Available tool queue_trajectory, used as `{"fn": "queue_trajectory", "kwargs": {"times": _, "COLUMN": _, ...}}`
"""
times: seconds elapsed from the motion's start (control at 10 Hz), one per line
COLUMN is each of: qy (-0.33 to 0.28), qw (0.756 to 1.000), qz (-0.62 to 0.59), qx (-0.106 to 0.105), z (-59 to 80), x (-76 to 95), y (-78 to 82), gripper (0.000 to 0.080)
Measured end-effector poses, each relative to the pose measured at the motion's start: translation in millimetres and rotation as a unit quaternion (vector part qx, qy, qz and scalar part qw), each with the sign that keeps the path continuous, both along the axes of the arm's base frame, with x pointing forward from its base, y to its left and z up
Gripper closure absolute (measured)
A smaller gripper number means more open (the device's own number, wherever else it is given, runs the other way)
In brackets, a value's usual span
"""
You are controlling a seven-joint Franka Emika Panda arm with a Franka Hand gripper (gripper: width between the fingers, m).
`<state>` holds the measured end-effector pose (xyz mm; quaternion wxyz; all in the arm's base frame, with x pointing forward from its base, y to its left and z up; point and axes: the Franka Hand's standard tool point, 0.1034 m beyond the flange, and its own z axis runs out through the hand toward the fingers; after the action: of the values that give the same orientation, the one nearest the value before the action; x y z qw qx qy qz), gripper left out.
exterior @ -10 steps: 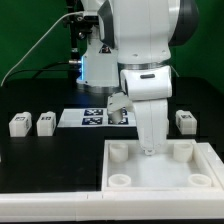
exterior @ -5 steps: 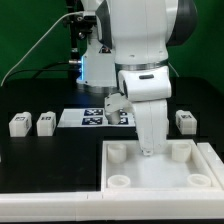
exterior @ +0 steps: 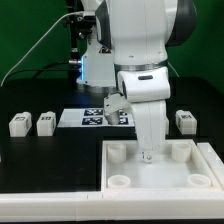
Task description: Assemble one leg
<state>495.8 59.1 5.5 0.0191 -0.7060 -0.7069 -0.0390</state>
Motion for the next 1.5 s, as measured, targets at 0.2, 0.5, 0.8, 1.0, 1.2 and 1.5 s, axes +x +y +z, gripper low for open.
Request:
{"fn": "queue_trajectory", "kwargs": {"times": 0.2, "qy": 0.0, "qw": 1.0, "qz": 0.0, "qx": 0.0, "z": -0.1, "x": 0.0, "y": -0.3, "gripper": 0.016}}
{"fn": "queue_trajectory", "kwargs": {"times": 0.5, "qy": 0.0, "qw": 1.0, "qz": 0.0, "qx": 0.0, "z": -0.2, "x": -0.1, "y": -0.5, "gripper": 0.015}}
{"fn": "queue_trajectory", "kwargs": {"times": 0.8, "qy": 0.0, "qw": 1.0, "qz": -0.001, "qx": 0.0, "z": -0.3, "x": -0.1, "y": -0.9, "gripper": 0.015}}
{"fn": "queue_trajectory", "kwargs": {"times": 1.0, "qy": 0.021, "qw": 0.999, "qz": -0.038, "qx": -0.009, "z": 16.0, "x": -2.9, "y": 1.1, "gripper": 0.015}}
{"fn": "queue_trajectory", "kwargs": {"times": 1.2, "qy": 0.018, "qw": 0.995, "qz": -0.095, "qx": -0.01, "z": 33.8, "x": -8.5, "y": 15.8, "gripper": 0.015}}
{"fn": "queue_trajectory", "kwargs": {"times": 1.5, "qy": 0.031, "qw": 0.956, "qz": -0.292, "qx": -0.001, "z": 44.4, "x": -24.9, "y": 54.6, "gripper": 0.015}}
